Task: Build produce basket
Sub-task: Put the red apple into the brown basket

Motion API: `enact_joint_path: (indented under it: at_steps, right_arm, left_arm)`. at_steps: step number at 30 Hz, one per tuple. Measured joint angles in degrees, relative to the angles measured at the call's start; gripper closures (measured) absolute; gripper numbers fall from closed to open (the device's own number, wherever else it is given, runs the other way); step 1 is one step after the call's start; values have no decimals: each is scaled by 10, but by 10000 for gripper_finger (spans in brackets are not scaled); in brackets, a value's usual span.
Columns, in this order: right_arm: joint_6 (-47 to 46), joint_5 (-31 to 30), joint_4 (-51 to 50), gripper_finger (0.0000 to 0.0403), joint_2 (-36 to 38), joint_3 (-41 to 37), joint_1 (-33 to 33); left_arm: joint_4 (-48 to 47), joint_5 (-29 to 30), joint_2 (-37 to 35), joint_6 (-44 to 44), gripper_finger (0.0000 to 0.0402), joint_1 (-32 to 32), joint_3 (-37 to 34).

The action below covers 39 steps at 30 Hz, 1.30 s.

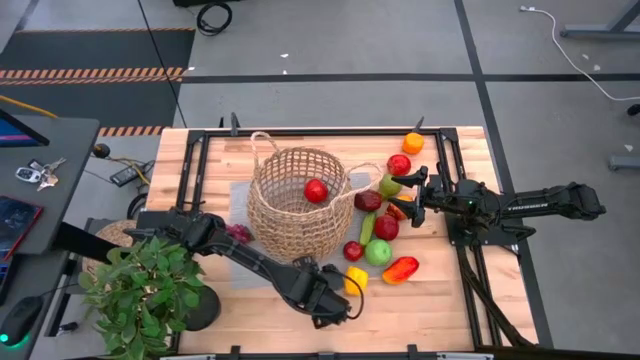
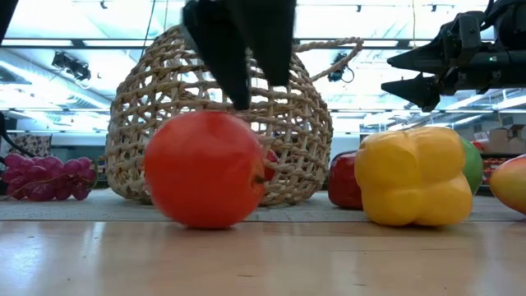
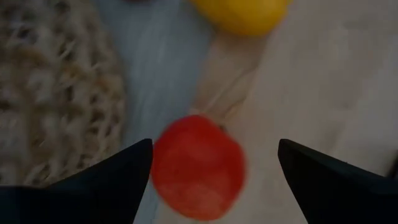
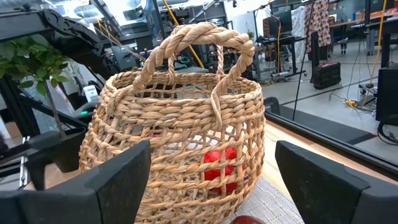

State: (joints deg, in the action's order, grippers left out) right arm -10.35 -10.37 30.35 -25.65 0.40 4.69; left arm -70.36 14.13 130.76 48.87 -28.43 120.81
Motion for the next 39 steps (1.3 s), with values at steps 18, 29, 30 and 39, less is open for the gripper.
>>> enact_joint_path:
  at_steps: [18,29,30,39]
  right_arm:
    - [0,0,0,55,0,0,0]
    - [0,0,0,55,0,0,0]
    - [0,0,0,55,0,0,0]
    - [0,0,0,55,0,0,0]
  left_arm:
    - [-9,61,-3,-132,47,6,41]
    - [-32,52,-3,79,47,-1,41]
    - [-32,51,-3,104,47,-1,41]
    - [-32,20,-3,278,47,-11,41]
